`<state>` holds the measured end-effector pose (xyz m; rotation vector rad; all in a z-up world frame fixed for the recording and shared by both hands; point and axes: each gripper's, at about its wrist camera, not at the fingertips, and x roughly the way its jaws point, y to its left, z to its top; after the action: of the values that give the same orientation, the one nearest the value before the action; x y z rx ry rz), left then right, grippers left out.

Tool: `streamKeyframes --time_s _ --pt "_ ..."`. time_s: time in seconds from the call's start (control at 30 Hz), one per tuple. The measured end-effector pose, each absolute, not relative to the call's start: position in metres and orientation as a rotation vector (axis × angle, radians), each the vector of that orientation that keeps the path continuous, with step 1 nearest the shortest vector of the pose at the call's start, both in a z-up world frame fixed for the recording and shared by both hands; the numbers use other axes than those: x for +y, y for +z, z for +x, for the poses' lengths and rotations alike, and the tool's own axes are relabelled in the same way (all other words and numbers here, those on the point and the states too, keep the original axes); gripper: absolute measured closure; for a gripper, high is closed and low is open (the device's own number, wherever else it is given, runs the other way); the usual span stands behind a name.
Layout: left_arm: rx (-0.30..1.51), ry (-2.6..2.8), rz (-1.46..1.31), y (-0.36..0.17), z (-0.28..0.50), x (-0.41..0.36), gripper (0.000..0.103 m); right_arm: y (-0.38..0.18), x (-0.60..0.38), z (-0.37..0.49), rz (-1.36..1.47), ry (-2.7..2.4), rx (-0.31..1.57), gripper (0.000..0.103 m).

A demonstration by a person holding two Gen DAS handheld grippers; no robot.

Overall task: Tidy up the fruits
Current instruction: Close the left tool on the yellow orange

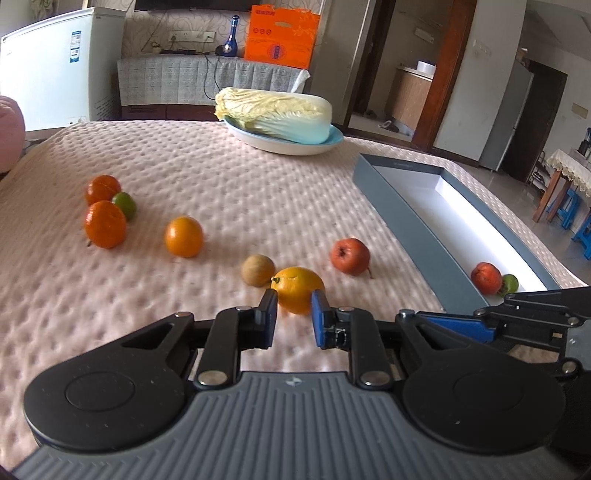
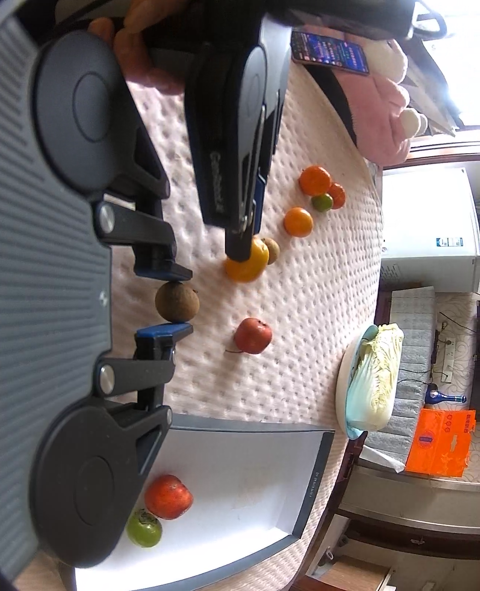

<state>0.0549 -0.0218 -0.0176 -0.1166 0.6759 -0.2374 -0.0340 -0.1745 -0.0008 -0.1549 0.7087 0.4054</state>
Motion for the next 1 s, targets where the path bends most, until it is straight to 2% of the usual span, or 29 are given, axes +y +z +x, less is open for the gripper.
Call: streamKeyframes --time_s 0.07,0.67,0.73,0.77,0.83,0.9,1.0 --pt "0.67 -0.232 -0.115 -0.016 0.054 -0.018 0.088 0.001 -0.175 -0.033 -0.143 0.405 0.698 0.075" --pt "0.673 -0.227 -0.105 -0.02 0.055 -0.014 0.087 0.004 -0.179 -0.029 -0.112 0.403 0.691 0.075" --pt "0.672 -0.222 -0.1 -0.021 0.056 -0.017 0.083 0.005 -0.18 -0.03 -0.111 0.406 0.69 0.075" --pt "0.675 -0.222 -0.098 -0.021 0.057 -0.018 0.078 0.005 -0.18 -0.031 -0.111 0.41 0.688 0.075" --pt "0.677 -0.212 -0.093 -0.023 0.058 -0.023 0.067 0.006 -0.181 -0.033 -0.115 0.414 0.685 0.075" --pt "0.68 -0.197 -0.076 -0.025 0.059 -0.029 0.049 0.006 -0.181 -0.034 -0.119 0.415 0.688 0.075" --pt "0.67 -0.195 -0.068 -0.026 0.061 -0.035 0.047 0.005 -0.182 -0.034 -0.125 0.412 0.693 0.075"
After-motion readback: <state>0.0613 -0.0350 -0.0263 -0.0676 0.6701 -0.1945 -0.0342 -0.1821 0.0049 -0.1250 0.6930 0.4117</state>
